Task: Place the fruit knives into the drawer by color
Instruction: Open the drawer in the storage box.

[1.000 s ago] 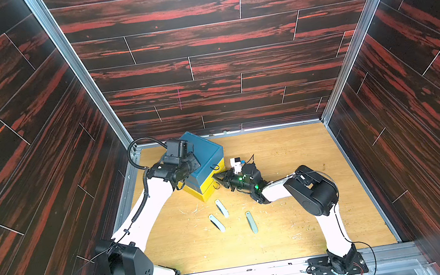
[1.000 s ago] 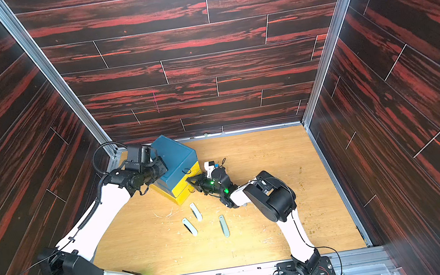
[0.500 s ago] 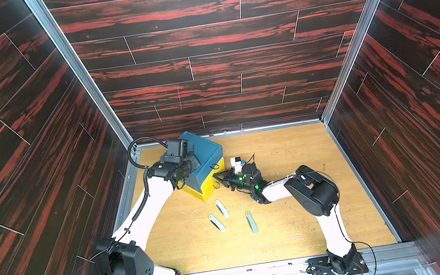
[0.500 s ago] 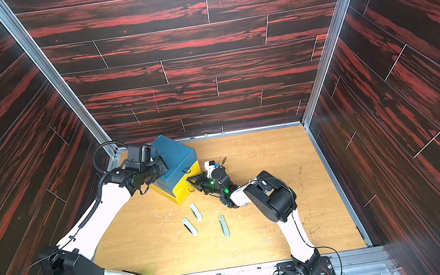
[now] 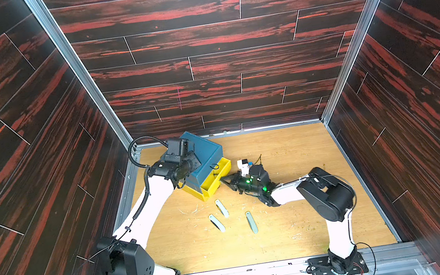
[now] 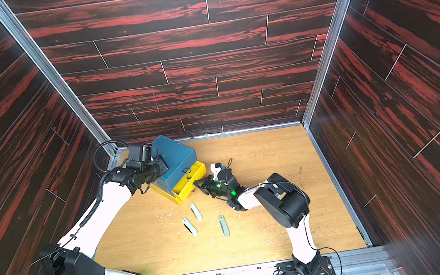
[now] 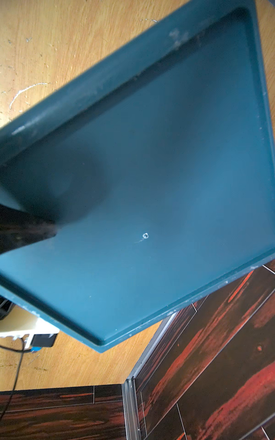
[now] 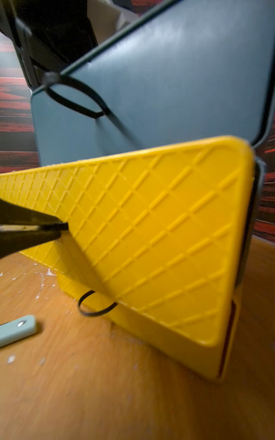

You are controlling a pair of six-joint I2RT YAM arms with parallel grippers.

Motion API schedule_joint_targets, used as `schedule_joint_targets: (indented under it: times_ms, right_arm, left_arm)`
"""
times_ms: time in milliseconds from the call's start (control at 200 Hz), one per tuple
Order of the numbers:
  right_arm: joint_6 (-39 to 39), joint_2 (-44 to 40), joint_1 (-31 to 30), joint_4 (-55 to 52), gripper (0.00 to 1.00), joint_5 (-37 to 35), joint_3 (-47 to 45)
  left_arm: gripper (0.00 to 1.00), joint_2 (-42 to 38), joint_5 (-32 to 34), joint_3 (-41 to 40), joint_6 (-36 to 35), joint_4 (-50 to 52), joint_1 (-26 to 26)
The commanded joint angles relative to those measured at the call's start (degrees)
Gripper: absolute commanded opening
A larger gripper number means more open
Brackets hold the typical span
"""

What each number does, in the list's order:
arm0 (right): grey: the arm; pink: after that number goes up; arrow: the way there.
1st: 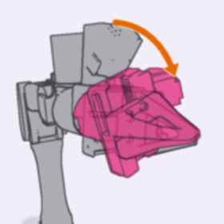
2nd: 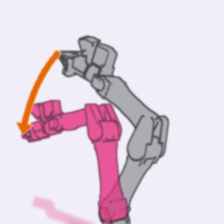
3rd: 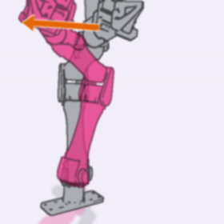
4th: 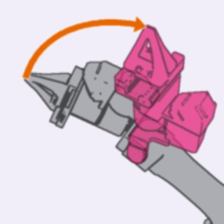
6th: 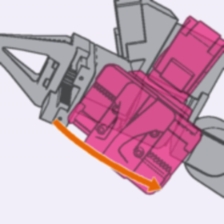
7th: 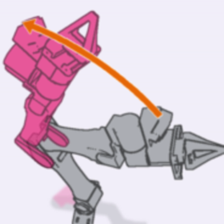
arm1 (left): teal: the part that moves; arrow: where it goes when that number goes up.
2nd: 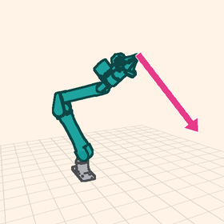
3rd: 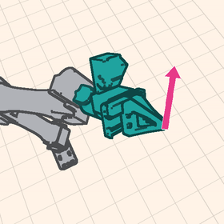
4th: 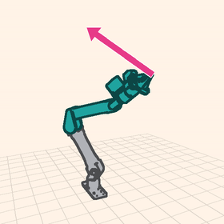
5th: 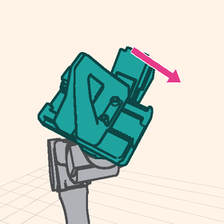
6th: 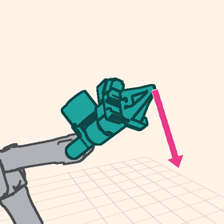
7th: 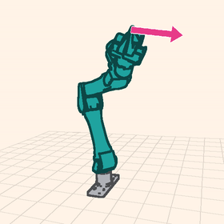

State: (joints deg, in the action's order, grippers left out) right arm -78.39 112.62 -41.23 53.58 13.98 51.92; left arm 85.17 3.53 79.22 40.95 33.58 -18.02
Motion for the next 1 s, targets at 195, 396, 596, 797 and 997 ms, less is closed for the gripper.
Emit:
schedule_joint_targets:
  times_ms: [195,396,596,797,997]
  right_arm:
    - [3.05,-6.28,1.77,-2.10,0.00,2.09,-6.52]
    - [2.50,-6.62,1.88,-1.04,0.00,2.10,-7.91]
    - [2.36,-7.52,2.00,-0.93,0.00,1.95,-9.56]
    - [2.75,-7.59,2.25,-1.12,0.03,2.49,-8.56]
    - [5.93,-9.94,2.21,-6.59,0.15,3.35,-6.75]
  left_arm:
    - [0.00,0.96,0.43,0.06,-0.43,4.57,0.18]
    - [0.00,0.79,0.43,-0.21,-0.32,4.56,0.18]
    - [0.00,0.55,0.58,-0.29,-0.41,4.66,0.23]
    - [0.00,0.76,0.15,-0.48,-0.17,4.58,0.12]
    - [0.00,0.38,0.59,-0.24,-0.19,4.58,0.22]
